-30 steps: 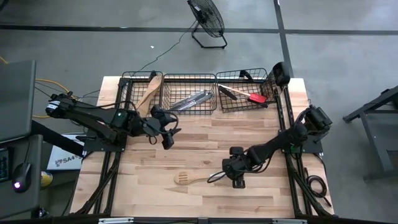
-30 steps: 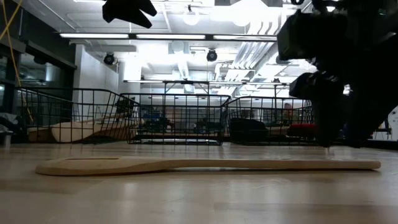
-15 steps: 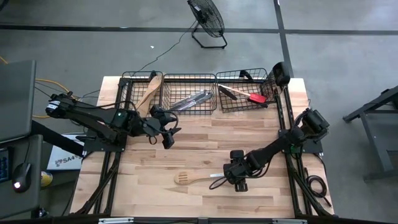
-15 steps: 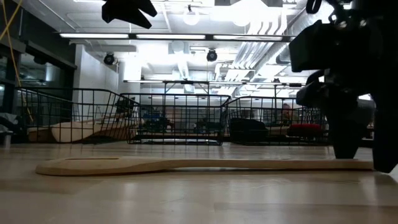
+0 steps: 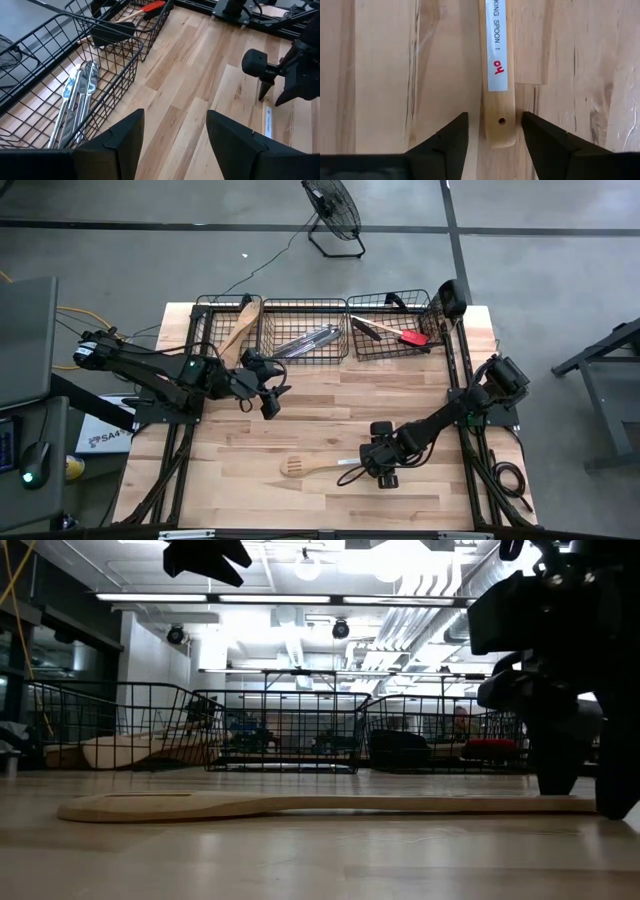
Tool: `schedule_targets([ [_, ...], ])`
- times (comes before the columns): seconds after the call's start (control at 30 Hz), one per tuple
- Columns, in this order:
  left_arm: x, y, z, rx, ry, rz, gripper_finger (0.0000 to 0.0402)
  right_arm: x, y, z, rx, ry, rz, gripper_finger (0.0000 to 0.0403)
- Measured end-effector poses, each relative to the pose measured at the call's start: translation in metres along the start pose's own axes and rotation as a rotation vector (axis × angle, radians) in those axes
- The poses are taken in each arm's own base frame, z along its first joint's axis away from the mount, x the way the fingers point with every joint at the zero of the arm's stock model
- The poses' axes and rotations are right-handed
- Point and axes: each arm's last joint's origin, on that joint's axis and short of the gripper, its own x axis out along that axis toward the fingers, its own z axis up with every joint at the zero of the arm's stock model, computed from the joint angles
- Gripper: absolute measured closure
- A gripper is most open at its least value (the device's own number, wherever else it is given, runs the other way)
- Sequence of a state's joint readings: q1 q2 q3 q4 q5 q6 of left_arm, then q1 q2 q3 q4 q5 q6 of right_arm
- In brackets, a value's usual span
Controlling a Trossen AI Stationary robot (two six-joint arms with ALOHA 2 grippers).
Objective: Pick & Place Kitchen Items
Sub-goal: Put the wooden slotted spoon into the left wire basket
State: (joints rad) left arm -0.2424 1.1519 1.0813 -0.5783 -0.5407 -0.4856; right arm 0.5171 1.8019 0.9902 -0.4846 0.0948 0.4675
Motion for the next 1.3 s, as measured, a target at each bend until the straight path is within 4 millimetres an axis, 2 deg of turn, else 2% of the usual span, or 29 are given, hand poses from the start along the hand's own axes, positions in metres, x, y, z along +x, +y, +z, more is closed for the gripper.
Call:
schedule_targets([
  [0.6,0.0,-0.0001,0.0001,-0.015,0.0,-0.001,0.0193,0.0005,0.0002,-0.0033,-0.006,0.02,-0.022,0.0325],
  [1.3,0.0,-0.0002,0.0,-0.015,0.002,-0.007,0.0193,-0.0043,0.0006,-0.0041,0.003,0.036,0.023,0.0336],
])
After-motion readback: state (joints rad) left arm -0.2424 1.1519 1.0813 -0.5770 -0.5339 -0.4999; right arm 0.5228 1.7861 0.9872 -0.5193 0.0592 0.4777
